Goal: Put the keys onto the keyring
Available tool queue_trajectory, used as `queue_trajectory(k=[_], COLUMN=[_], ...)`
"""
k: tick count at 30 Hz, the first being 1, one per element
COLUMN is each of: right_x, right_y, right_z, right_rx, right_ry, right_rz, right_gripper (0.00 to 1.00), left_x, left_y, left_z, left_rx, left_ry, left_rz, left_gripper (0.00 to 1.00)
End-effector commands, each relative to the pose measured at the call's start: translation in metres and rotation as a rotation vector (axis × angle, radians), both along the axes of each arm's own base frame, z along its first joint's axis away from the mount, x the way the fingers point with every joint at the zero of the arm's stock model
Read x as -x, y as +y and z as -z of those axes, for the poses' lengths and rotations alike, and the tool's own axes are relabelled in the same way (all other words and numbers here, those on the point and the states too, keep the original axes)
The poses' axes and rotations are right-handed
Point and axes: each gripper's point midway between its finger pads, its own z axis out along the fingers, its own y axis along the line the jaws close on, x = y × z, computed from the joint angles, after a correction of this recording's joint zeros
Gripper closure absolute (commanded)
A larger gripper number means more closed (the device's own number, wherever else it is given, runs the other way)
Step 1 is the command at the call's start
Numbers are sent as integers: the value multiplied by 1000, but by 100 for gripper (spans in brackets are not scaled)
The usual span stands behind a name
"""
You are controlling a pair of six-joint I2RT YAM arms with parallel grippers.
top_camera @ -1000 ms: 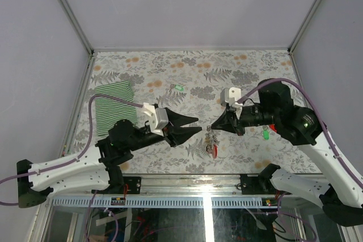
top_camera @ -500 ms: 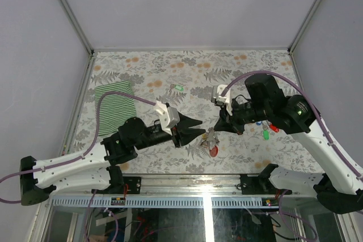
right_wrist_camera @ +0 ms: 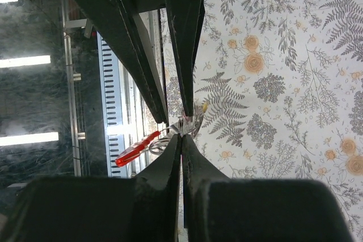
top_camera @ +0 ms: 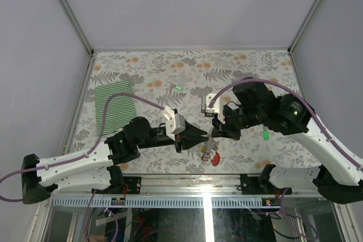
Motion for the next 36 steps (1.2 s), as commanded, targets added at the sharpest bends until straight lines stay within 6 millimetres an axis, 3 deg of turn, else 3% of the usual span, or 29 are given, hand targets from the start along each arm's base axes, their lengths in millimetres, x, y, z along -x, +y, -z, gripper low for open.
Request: queue_trajectory(k=[1, 12, 19, 23, 27, 33, 36], right_x=[0, 1, 3, 4, 5, 3, -2], right_y=[5, 12, 15, 16, 16, 19, 26], right_z=[-19, -17, -18, -17, -23, -42, -63], right_rx=[-40, -47, -58, -59, -91, -218, -378], right_ry=[-56, -63, -68, -65, -83, -165, -253], right_rz=[-14, -41, -57, -64, -68, -54, -26], right_gripper=[100, 100, 100, 100, 99, 79, 69], left_x=[5, 6, 3, 2, 1, 0, 1], left_y=[2, -3, -6, -6, -5, 3, 11], left_z=[-20, -20, -19, -19, -18, -27, -40], left_rx=[41, 24, 13, 12, 8, 74, 200], left_ry=[-52, -48, -45, -45, -37, -37, -18], left_rz=[30, 46, 41, 32, 24, -3, -19], left_gripper=[79, 82, 89, 99, 100, 100, 100])
